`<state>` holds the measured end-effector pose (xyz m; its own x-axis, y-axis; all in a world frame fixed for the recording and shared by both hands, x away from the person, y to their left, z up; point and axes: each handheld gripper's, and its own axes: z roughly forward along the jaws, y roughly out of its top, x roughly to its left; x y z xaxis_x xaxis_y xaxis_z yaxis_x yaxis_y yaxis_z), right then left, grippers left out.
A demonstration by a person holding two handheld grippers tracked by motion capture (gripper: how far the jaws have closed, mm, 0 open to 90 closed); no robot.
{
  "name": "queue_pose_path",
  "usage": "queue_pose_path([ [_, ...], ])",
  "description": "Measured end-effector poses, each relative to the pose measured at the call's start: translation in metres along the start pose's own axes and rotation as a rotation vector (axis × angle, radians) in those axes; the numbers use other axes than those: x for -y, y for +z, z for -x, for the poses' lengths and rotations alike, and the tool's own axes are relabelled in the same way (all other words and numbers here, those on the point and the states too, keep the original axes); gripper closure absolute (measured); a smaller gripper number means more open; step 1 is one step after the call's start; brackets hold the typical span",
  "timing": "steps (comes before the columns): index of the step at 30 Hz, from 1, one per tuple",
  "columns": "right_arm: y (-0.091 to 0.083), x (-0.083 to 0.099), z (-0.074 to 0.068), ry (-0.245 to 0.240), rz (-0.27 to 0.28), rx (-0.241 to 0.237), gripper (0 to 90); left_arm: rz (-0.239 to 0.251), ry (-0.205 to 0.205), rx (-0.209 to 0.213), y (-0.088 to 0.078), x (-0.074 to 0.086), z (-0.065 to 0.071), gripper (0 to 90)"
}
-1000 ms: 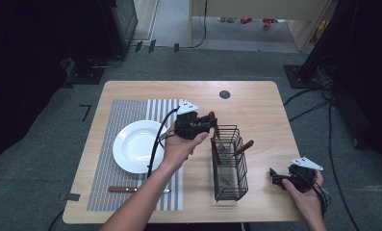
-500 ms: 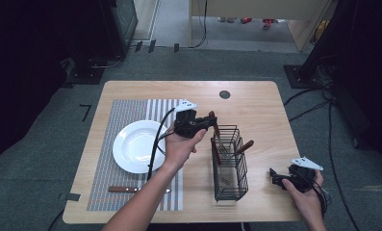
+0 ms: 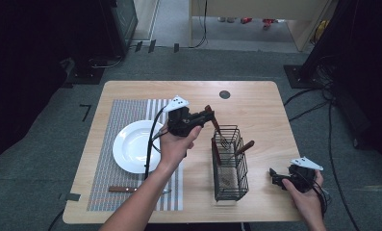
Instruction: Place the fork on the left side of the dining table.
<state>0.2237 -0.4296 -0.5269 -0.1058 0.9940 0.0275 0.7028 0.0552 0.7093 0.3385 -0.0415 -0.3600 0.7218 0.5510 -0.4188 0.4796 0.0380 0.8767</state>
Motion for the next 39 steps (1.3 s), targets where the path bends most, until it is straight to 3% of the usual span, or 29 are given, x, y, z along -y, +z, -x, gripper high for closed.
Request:
queue_pose_path([
  [7,0.000,0.000,0.000,0.000,0.000,-0.001,0.0,0.056,0.007,0.005,-0.023,-0.017,-0.003,82.5],
  [16,0.000,0.000,0.000,-0.002,0.000,-0.002,0.0,0.151,-0.044,0.033,-0.054,-0.033,-0.012,82.5],
  [20,0.000,0.000,0.000,-0.002,0.000,-0.002,0.0,0.172,-0.042,0.019,-0.063,-0.038,-0.015,82.5],
  [25,0.000,0.000,0.000,-0.001,0.000,-0.002,0.0,0.206,-0.064,-0.011,-0.075,-0.043,-0.027,82.5],
  [27,0.000,0.000,0.000,-0.001,0.000,-0.002,0.0,0.228,-0.070,-0.054,-0.080,-0.044,-0.036,82.4],
  [29,0.000,0.000,0.000,-0.002,0.000,-0.002,0.0,0.232,-0.076,-0.059,-0.081,-0.044,-0.040,82.5],
  [32,0.000,0.000,0.000,-0.002,0.000,-0.002,0.0,0.276,-0.128,-0.085,-0.086,-0.042,-0.059,82.5],
  [33,0.000,0.000,0.000,-0.002,0.000,-0.002,0.0,0.276,-0.128,-0.085,-0.086,-0.042,-0.059,82.4],
  [36,0.000,0.000,0.000,-0.002,0.000,-0.002,0.0,0.307,-0.198,-0.100,-0.090,-0.036,-0.081,82.4],
  [39,0.000,0.000,0.000,-0.002,0.000,-0.002,0.0,0.325,-0.207,-0.118,-0.092,-0.033,-0.090,82.4],
])
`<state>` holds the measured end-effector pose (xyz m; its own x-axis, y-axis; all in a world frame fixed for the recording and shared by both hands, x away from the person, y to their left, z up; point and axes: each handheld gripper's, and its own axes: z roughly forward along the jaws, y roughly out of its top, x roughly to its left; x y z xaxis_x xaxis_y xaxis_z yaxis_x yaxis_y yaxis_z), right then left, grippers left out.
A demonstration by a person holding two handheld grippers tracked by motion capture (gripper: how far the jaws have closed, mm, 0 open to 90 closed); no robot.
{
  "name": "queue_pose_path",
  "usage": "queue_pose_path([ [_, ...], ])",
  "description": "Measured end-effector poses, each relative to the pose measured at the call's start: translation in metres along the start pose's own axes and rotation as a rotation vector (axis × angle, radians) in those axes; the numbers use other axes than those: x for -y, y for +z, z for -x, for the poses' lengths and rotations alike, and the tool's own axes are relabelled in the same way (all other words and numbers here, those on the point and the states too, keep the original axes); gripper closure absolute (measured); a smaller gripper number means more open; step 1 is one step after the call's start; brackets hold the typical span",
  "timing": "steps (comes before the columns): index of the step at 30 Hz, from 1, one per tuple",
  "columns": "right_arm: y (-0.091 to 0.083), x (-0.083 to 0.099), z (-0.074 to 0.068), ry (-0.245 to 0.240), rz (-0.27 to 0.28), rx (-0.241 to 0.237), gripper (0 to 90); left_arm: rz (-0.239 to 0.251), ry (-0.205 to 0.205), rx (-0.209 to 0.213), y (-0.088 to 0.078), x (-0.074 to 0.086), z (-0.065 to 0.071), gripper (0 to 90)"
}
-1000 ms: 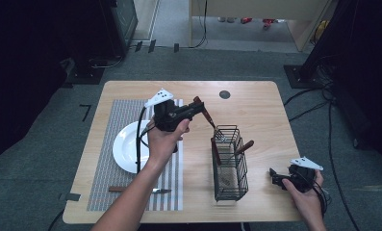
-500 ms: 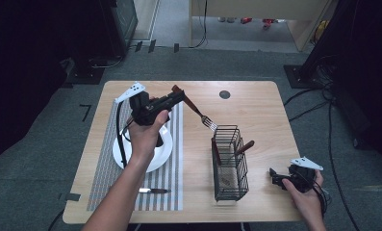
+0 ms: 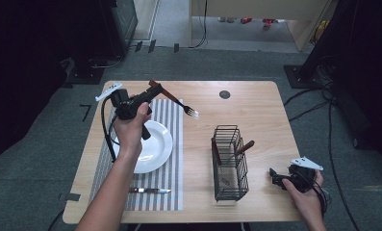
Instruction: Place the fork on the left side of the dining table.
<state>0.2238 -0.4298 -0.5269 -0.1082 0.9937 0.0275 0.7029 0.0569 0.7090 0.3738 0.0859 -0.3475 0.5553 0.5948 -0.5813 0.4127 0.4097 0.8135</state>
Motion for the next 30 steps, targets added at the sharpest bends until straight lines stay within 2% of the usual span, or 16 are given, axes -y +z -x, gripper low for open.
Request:
queue_pose_path([
  [3,0.000,0.000,0.000,0.000,0.000,0.000,0.0,0.028,-0.043,-0.029,-0.002,0.003,-0.019,82.4],
  [4,0.000,0.000,0.000,0.000,0.000,0.000,0.0,0.028,-0.043,-0.029,-0.002,0.003,-0.019,82.4],
  [10,0.000,0.000,0.000,-0.002,0.001,0.000,0.0,0.055,-0.087,-0.087,-0.005,0.008,-0.046,82.3],
  [12,0.000,0.000,0.000,-0.002,0.001,0.000,0.0,0.061,-0.130,-0.106,-0.007,0.010,-0.060,82.3],
  [13,0.000,0.000,0.000,-0.002,0.001,0.000,0.0,0.061,-0.130,-0.106,-0.007,0.010,-0.060,82.3],
  [15,0.000,0.000,0.000,-0.002,0.001,0.000,0.0,0.079,-0.154,-0.134,-0.010,0.012,-0.073,82.3],
  [16,0.000,0.000,0.000,-0.002,0.001,0.000,0.0,0.079,-0.154,-0.134,-0.010,0.012,-0.073,82.3],
  [18,0.000,0.000,0.000,-0.002,0.001,0.000,0.0,0.108,-0.188,-0.147,-0.012,0.016,-0.085,82.2],
  [19,0.000,0.000,0.000,-0.002,0.001,0.000,0.0,0.108,-0.188,-0.147,-0.012,0.016,-0.085,82.2],
  [21,0.000,0.000,0.000,-0.002,0.001,0.000,0.0,0.119,-0.226,-0.157,-0.014,0.019,-0.097,82.2],
  [24,0.000,0.000,0.000,-0.002,0.001,0.000,0.0,0.119,-0.233,-0.168,-0.015,0.021,-0.104,82.2],
  [27,0.000,0.000,0.000,-0.002,0.001,0.000,0.0,0.154,-0.258,-0.187,-0.016,0.026,-0.118,82.3],
  [28,0.000,0.000,0.000,-0.002,0.001,0.000,0.0,0.154,-0.258,-0.187,-0.016,0.026,-0.118,82.3],
  [29,0.000,0.000,0.000,-0.002,0.001,0.000,0.0,0.166,-0.267,-0.199,-0.016,0.029,-0.126,82.3],
  [30,0.000,0.000,0.000,-0.002,0.001,0.000,0.0,0.166,-0.267,-0.199,-0.016,0.029,-0.126,82.2],
])
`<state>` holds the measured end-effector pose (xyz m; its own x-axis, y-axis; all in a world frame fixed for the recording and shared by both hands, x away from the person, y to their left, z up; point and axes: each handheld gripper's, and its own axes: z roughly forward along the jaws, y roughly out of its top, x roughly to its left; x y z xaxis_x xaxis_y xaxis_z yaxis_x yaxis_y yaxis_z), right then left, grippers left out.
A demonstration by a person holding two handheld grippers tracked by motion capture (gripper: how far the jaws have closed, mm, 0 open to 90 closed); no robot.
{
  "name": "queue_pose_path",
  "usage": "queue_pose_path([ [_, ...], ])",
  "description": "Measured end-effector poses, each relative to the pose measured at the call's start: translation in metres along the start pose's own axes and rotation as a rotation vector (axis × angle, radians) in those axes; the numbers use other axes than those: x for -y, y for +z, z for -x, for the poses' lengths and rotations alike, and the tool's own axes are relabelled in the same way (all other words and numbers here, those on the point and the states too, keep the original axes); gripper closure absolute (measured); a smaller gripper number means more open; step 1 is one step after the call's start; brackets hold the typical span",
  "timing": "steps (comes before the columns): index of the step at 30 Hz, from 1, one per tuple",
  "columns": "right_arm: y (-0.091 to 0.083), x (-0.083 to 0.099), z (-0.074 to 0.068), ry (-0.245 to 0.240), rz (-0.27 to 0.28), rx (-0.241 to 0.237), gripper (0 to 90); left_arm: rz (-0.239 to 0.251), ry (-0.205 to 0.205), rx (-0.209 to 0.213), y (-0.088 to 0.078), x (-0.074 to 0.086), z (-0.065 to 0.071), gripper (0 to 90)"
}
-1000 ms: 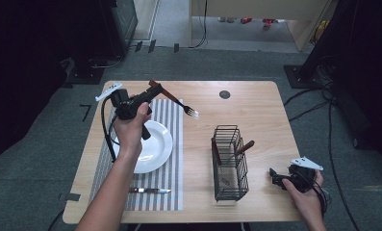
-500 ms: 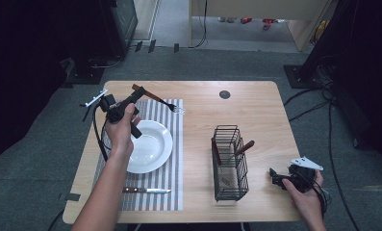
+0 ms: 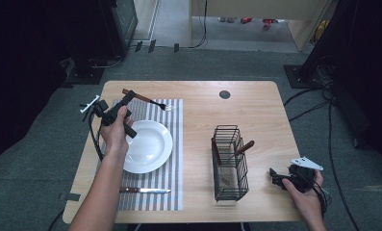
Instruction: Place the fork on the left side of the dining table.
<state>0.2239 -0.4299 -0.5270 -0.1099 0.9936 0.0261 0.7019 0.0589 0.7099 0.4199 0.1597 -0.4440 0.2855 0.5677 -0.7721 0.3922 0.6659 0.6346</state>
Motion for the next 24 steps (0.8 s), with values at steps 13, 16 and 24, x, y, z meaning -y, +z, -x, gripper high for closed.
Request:
queue_pose_path([
  [13,0.000,0.000,0.000,0.000,0.000,0.000,0.0,-0.014,-0.134,-0.127,0.012,0.007,-0.047,82.2],
  [16,0.000,0.000,0.000,0.001,0.000,0.000,0.0,-0.016,-0.140,-0.143,0.014,0.009,-0.051,82.3],
  [24,0.000,0.000,0.000,0.001,0.000,0.000,0.0,0.009,-0.184,-0.160,0.020,0.020,-0.058,82.2],
])
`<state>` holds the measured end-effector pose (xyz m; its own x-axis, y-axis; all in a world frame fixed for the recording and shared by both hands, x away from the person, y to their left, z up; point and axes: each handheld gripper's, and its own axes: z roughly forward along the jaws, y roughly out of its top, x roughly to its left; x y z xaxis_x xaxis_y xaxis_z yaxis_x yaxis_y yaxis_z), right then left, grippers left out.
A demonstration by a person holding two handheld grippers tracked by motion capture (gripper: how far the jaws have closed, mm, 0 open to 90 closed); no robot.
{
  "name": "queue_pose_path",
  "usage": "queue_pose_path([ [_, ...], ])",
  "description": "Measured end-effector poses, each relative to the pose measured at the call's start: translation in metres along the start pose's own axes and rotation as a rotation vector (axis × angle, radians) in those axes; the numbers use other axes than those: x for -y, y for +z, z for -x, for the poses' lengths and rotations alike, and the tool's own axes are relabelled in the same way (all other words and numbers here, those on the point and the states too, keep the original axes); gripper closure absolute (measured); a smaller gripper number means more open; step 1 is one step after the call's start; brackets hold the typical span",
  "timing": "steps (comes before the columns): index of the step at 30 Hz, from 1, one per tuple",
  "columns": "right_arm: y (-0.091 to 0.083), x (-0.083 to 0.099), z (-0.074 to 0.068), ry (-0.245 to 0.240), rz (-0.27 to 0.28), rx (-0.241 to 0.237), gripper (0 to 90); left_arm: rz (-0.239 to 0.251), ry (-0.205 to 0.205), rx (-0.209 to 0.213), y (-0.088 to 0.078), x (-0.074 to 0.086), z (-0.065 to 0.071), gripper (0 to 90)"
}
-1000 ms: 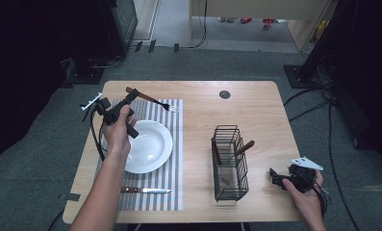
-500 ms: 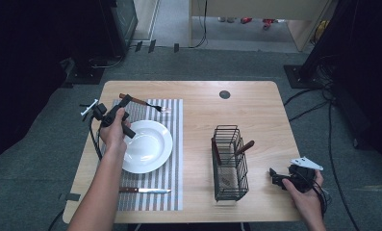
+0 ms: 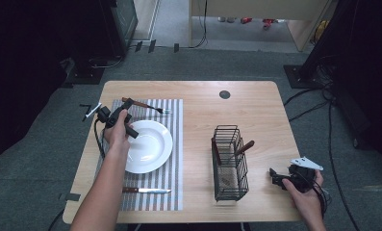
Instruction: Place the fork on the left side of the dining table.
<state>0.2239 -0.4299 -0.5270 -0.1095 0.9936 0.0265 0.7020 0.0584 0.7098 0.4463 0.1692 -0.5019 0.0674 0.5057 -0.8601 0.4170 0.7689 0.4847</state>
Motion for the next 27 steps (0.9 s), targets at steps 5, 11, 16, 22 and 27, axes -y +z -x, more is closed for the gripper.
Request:
queue_pose_path([
  [5,0.000,0.000,0.000,0.000,0.000,0.000,0.0,0.009,0.026,-0.036,0.000,0.002,0.000,82.2],
  [11,0.000,0.000,0.000,0.000,0.000,0.000,0.0,-0.024,0.064,-0.103,0.000,0.002,-0.003,78.9],
  [16,0.000,0.000,0.000,0.000,0.000,0.000,0.0,-0.062,0.093,-0.167,0.001,-0.001,-0.004,69.0],
  [22,0.000,0.000,0.000,0.000,0.000,0.000,0.0,-0.128,0.097,-0.230,0.008,-0.004,-0.006,49.3],
  [27,0.000,0.000,0.000,0.000,0.000,0.000,0.0,-0.184,0.114,-0.266,0.016,-0.007,-0.003,28.7],
])
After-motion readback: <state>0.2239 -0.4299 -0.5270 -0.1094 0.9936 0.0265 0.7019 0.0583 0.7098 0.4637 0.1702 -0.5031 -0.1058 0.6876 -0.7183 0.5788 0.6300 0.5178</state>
